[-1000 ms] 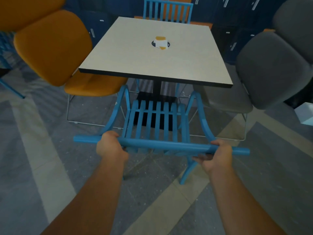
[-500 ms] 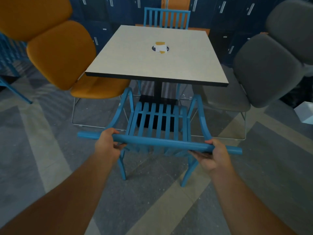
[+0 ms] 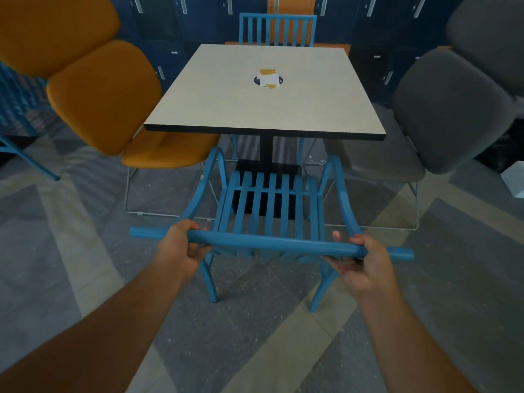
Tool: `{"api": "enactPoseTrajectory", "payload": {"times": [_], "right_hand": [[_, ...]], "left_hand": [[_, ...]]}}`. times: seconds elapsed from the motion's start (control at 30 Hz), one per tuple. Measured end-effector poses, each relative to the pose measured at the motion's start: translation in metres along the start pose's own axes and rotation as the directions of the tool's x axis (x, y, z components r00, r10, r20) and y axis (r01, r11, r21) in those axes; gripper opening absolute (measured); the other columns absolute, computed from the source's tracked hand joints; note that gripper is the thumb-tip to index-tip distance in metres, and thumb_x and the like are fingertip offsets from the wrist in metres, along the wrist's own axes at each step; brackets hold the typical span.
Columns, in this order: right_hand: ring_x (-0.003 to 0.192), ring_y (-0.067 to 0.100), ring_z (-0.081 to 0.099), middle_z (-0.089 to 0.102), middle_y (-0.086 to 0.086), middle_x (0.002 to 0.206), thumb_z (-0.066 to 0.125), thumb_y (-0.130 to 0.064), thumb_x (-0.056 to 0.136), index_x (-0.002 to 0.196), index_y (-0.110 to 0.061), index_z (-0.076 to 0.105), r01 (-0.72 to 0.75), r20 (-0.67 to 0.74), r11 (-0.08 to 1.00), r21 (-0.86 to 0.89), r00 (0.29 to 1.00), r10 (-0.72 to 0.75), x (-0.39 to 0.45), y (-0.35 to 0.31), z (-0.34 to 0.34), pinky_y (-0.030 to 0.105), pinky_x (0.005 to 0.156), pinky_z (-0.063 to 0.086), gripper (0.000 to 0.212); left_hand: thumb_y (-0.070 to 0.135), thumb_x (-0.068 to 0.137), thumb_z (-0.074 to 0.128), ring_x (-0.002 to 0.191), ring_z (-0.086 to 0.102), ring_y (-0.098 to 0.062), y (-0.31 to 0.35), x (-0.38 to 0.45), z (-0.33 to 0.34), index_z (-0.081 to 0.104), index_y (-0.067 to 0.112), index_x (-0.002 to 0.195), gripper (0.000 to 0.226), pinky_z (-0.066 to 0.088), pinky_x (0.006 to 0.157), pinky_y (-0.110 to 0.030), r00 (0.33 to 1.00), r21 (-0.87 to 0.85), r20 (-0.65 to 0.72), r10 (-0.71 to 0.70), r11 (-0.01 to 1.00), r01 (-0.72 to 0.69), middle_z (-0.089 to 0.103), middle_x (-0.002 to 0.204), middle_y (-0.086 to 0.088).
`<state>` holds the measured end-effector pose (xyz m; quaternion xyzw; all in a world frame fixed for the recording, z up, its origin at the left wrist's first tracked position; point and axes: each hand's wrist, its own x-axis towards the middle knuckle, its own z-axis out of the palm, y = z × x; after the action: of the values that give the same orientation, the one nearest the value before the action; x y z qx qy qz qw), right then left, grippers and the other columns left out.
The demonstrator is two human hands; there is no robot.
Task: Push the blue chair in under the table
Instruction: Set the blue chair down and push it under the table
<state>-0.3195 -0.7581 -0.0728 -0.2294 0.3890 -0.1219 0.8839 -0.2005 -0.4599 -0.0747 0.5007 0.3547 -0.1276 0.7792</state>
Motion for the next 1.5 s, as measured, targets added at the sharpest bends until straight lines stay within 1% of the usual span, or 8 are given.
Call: {"api": "enactPoseTrajectory", "payload": {"times": [0.23,0.33,0.6,0.93,1.13,1.3,1.43,1.5], "right_hand": [[0.073,0.019,0.062,0.054,0.01,0.08,0.05,0.001,0.083,0.102,-0.014,0.045,-0.004,0.057,1.0,-0.03,0.998,0.005,-0.005,0.005,-0.009,0.06,0.077,0.055,0.024],[0.074,0.02,0.062,0.057,0.009,0.075,0.049,-0.001,0.085,0.096,-0.011,0.048,0.002,0.069,0.998,-0.062,0.998,0.002,0.012,-0.007,0.008,0.065,0.089,0.048,0.015],[0.079,0.021,0.064,0.057,0.009,0.079,0.052,-0.001,0.083,0.092,-0.011,0.049,-0.015,0.062,0.998,-0.064,0.998,0.019,0.035,-0.028,0.027,0.069,0.084,0.048,0.014],[0.086,0.022,0.059,0.051,0.012,0.087,0.049,-0.001,0.086,0.087,-0.009,0.05,0.038,0.021,0.999,0.012,0.999,-0.038,0.034,-0.027,0.0,0.069,0.093,0.043,0.008],[0.071,0.023,0.056,0.053,0.012,0.076,0.05,-0.002,0.086,0.084,-0.007,0.049,0.019,0.019,0.995,-0.094,1.0,-0.017,0.041,-0.023,0.019,0.065,0.089,0.048,0.006],[0.063,0.022,0.06,0.054,0.01,0.071,0.053,-0.001,0.084,0.083,-0.007,0.051,-0.01,0.037,0.992,-0.123,0.999,0.015,0.047,-0.013,0.027,0.06,0.076,0.056,0.006],[0.074,0.025,0.057,0.047,0.011,0.083,0.057,-0.001,0.083,0.09,-0.009,0.049,-0.013,0.032,0.994,-0.111,0.999,0.017,0.054,-0.016,0.03,0.06,0.072,0.057,0.013],[0.077,0.025,0.055,0.045,0.012,0.088,0.057,-0.002,0.082,0.092,-0.009,0.048,-0.039,0.031,0.992,-0.117,0.999,0.043,0.056,-0.018,0.033,0.061,0.072,0.057,0.015]], "left_hand": [[0.004,0.089,0.061,0.083,0.079,-0.017,-0.012,0.005,-0.016,0.06,0.001,0.117,0.028,0.062,0.06,-0.04,0.998,-0.072,0.025,0.053,0.996,-0.052,0.073,0.117,-0.019],[0.007,0.091,0.061,0.078,0.077,-0.016,-0.005,0.007,0.004,0.06,0.001,0.107,0.017,0.06,0.07,-0.044,0.995,-0.041,0.032,0.093,0.995,-0.092,0.075,0.112,-0.019],[0.006,0.092,0.059,0.103,0.075,-0.026,0.006,0.004,0.033,0.055,0.004,0.111,0.02,0.06,0.076,-0.048,0.996,-0.044,0.015,0.085,0.995,-0.085,0.073,0.114,-0.019],[0.007,0.087,0.066,0.086,0.078,-0.018,-0.011,0.015,0.027,0.063,0.005,0.099,0.012,0.061,0.067,-0.041,0.99,-0.032,0.074,0.122,0.992,-0.12,0.078,0.104,-0.016],[0.005,0.089,0.061,0.097,0.076,-0.023,0.003,0.027,0.045,0.055,0.006,0.112,0.023,0.062,0.073,-0.045,0.991,-0.057,-0.008,0.136,0.989,-0.136,0.074,0.113,-0.019],[0.006,0.088,0.06,0.084,0.078,-0.019,0.011,0.04,0.037,0.056,0.005,0.099,0.012,0.063,0.064,-0.043,0.993,-0.028,-0.028,0.114,0.993,-0.115,0.074,0.113,-0.022],[0.005,0.088,0.061,0.086,0.079,-0.021,0.016,0.04,0.039,0.053,0.003,0.132,0.045,0.063,0.054,-0.04,0.992,-0.05,-0.026,0.122,0.991,-0.123,0.072,0.115,-0.022],[0.005,0.089,0.061,0.083,0.078,-0.02,0.017,0.038,0.041,0.054,0.005,0.129,0.041,0.062,0.058,-0.041,0.992,-0.055,-0.017,0.126,0.99,-0.126,0.07,0.099,-0.017]]}}
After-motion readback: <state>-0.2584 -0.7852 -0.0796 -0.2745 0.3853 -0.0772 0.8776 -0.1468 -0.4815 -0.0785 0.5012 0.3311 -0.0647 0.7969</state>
